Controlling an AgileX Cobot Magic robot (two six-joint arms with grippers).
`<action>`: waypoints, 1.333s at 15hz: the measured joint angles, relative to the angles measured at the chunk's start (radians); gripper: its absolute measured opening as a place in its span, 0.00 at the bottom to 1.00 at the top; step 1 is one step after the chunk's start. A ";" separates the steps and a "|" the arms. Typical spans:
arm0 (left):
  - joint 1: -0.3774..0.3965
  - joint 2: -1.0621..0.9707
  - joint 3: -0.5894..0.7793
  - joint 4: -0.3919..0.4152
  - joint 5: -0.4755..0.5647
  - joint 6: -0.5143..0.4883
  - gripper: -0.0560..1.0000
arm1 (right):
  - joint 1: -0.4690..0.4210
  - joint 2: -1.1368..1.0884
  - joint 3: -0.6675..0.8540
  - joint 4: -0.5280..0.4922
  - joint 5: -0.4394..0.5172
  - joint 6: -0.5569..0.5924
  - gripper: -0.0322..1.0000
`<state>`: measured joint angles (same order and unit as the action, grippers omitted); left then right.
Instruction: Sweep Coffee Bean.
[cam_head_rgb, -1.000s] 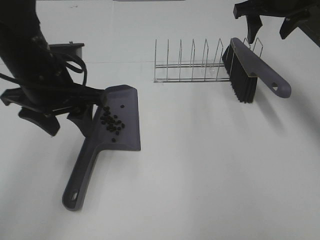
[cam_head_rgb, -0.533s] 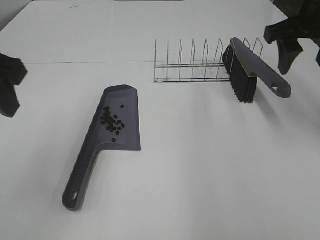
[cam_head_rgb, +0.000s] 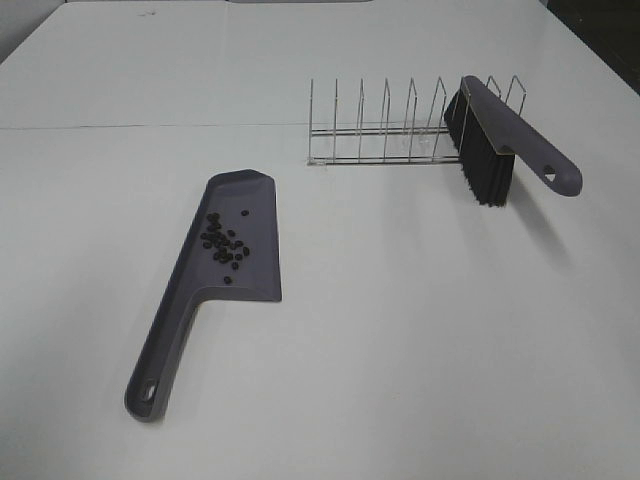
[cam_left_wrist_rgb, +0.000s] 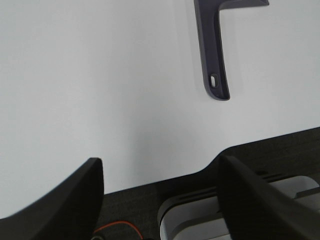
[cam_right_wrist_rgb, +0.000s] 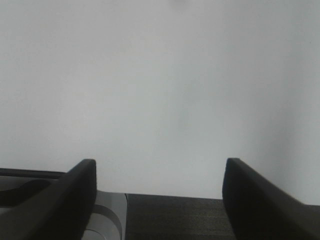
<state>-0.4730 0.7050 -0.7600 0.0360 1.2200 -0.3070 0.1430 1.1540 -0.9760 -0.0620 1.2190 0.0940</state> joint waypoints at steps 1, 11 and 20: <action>0.000 -0.084 0.037 0.000 0.001 0.000 0.62 | 0.000 -0.091 0.062 0.006 0.001 0.000 0.67; 0.000 -0.563 0.220 -0.002 -0.061 0.155 0.62 | 0.000 -0.878 0.426 0.012 -0.063 -0.115 0.67; 0.000 -0.563 0.261 -0.036 -0.156 0.286 0.62 | 0.000 -1.082 0.472 0.102 -0.148 -0.220 0.67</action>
<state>-0.4730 0.1420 -0.4990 0.0000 1.0640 -0.0210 0.1430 0.0720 -0.5040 0.0400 1.0710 -0.1260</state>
